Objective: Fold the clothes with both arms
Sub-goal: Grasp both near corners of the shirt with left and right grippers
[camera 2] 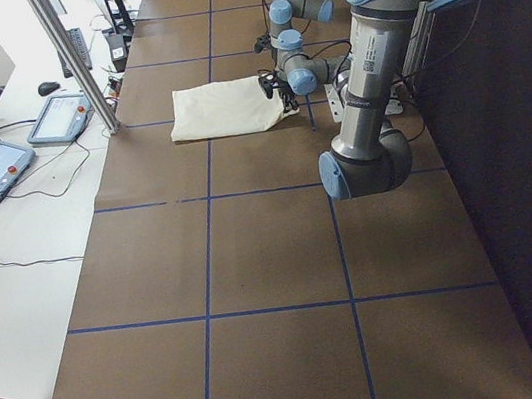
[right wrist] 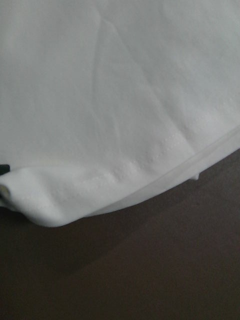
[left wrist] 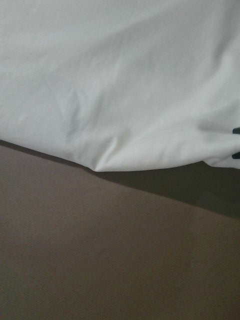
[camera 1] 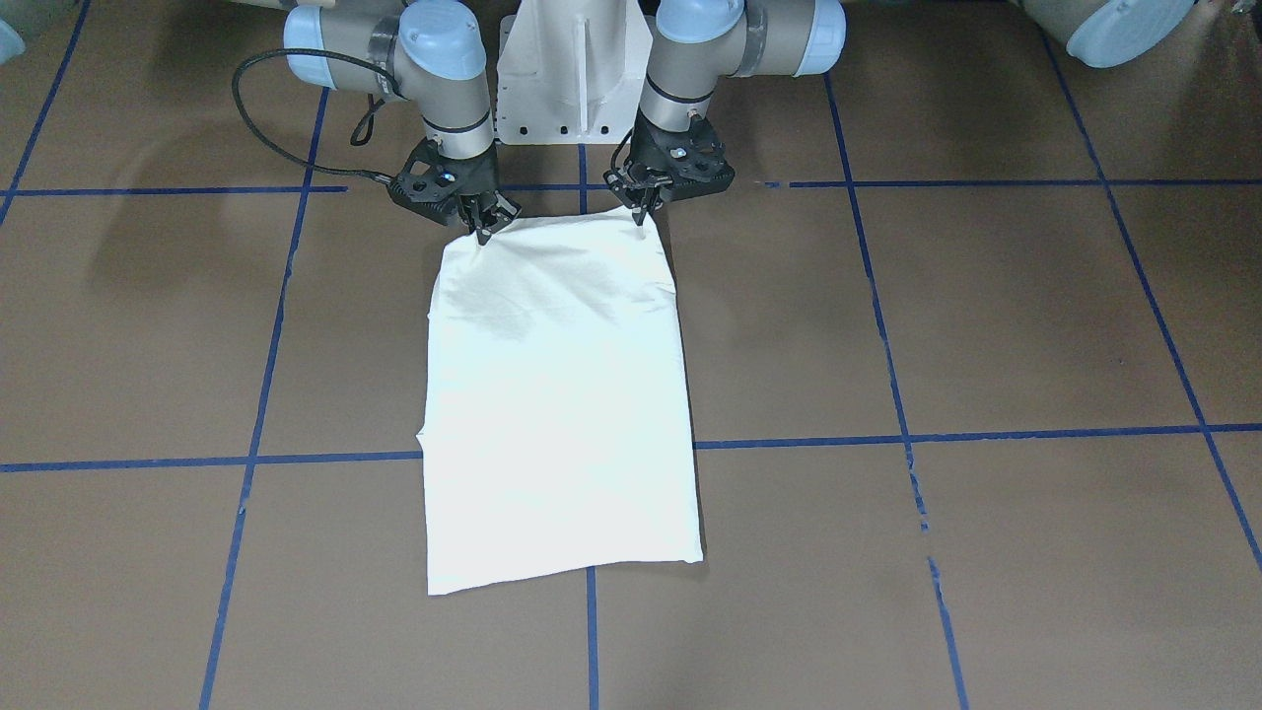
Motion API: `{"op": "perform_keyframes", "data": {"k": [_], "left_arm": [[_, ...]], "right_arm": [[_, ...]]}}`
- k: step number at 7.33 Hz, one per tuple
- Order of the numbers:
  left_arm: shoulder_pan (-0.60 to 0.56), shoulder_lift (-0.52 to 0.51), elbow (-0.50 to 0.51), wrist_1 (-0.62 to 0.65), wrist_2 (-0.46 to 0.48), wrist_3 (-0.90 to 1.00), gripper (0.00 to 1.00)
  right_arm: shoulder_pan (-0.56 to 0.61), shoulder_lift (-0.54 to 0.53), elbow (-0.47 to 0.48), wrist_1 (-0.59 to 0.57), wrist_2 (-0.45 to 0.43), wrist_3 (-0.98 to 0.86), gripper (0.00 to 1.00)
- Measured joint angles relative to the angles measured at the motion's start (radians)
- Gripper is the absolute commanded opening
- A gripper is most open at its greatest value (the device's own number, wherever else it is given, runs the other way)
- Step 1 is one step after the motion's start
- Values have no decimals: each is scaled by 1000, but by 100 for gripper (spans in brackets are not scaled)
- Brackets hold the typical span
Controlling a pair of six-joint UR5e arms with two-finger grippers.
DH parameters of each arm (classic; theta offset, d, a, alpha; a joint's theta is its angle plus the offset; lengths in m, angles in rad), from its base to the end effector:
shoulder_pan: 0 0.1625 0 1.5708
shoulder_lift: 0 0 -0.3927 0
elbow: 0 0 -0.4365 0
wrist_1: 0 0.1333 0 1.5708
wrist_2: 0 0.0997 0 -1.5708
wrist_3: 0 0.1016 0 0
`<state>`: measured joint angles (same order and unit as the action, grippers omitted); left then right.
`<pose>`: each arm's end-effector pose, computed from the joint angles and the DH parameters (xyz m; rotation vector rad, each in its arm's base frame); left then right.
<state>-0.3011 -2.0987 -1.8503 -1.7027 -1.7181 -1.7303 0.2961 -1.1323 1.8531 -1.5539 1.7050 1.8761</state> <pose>0.5757 -0.3027 0.1652 -0.0700 0.9502 -0.3563 -0.5736 -0.3001 0.2374 -0.1330 -0.7449 0.5234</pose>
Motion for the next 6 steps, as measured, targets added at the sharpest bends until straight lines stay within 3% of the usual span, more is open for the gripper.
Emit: {"op": "perform_keyframes", "data": {"k": [3, 6], "left_arm": [[0, 7, -23, 5, -4, 0, 0], [20, 104, -196, 19, -6, -13, 0]], "right_arm": [[10, 1, 48, 3, 7, 0, 0], [3, -57, 204, 3, 58, 0, 0]]}}
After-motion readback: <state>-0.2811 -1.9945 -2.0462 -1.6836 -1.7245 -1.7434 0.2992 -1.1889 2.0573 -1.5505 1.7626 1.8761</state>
